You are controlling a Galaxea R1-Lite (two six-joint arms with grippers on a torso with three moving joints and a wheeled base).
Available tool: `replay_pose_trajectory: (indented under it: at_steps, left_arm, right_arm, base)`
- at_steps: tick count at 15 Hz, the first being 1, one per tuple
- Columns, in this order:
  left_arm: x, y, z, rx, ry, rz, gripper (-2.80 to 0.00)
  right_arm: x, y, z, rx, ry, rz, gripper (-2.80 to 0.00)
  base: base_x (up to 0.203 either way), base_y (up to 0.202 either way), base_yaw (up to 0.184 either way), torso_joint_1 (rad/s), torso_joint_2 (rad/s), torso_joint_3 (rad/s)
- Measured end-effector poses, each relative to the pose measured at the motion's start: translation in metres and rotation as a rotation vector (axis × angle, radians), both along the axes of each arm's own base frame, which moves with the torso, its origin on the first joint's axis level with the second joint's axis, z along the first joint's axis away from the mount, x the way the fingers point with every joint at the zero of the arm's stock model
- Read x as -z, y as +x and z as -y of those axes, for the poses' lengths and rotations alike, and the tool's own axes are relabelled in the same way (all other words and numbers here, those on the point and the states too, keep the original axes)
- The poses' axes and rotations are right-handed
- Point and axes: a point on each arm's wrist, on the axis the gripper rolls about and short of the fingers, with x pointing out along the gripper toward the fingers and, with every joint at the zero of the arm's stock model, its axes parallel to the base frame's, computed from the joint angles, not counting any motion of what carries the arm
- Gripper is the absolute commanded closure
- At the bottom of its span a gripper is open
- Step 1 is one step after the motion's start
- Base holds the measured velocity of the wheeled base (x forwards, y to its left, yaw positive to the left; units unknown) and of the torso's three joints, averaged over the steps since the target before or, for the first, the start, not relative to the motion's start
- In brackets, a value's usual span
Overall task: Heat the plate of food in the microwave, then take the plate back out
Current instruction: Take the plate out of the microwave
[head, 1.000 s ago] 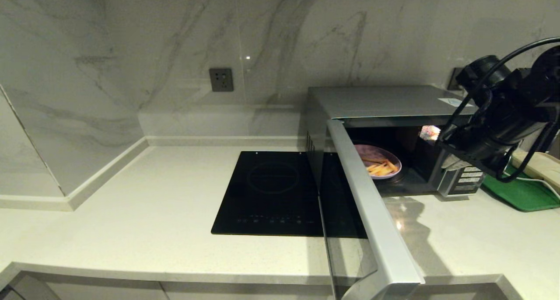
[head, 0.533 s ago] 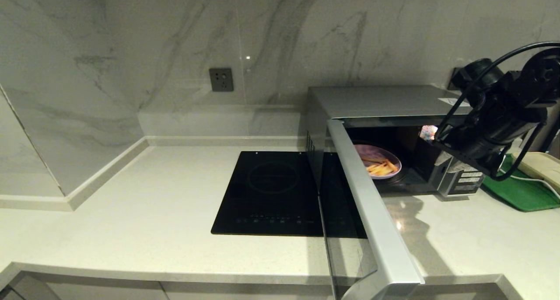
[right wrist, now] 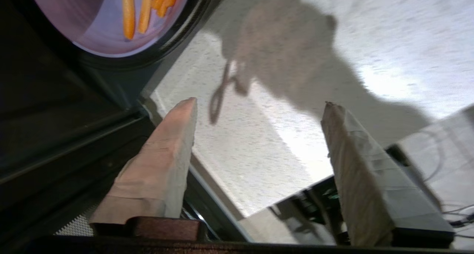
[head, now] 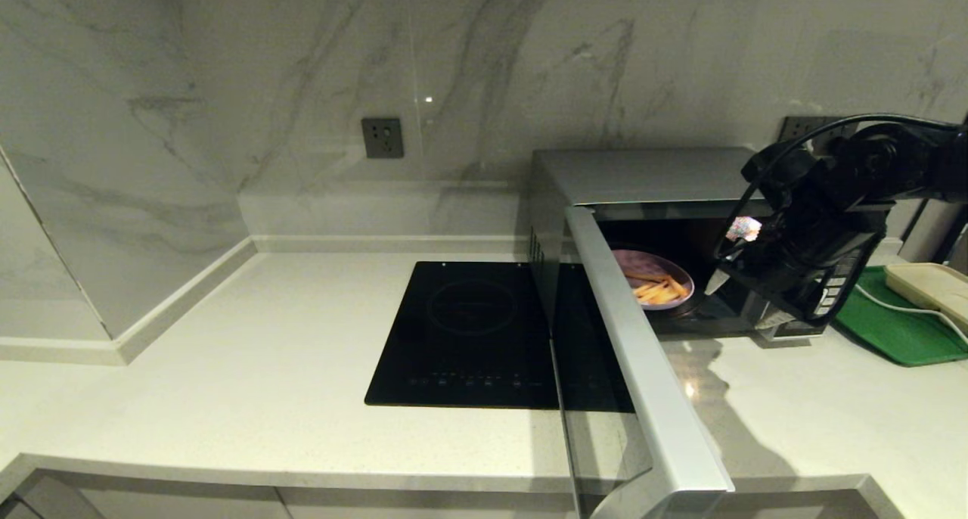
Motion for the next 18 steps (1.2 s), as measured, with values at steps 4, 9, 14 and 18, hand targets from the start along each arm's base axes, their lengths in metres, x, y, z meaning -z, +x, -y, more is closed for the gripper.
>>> replay_pose_trajectory:
  at_steps: [4,9,14,18]
  left_arm:
    - [0.000,0.000,0.000,0.000,0.000,0.000,0.00]
    - [0.000,0.000,0.000,0.001,0.000,0.000,0.00]
    - [0.000,0.000,0.000,0.001,0.000,0.000,0.00]
    - [0.000,0.000,0.000,0.000,0.000,0.000,0.00]
  right_arm:
    - [0.017,0.023,0.003,0.053,0.138,0.053,-2.80]
    - [0.034,0.038,0.021,0.077,0.207,0.055,-2.80]
    - [0.050,0.049,0.025,0.082,0.203,0.036,-2.80]
    - [0.056,0.057,0.025,0.079,0.199,0.041,-2.80]
  base:
    - [0.000,0.000,0.000,0.000,0.00,0.000]
    - [0.000,0.000,0.000,0.000,0.00,0.000]
    - [0.000,0.000,0.000,0.000,0.00,0.000]
    - [0.000,0.000,0.000,0.000,0.00,0.000]
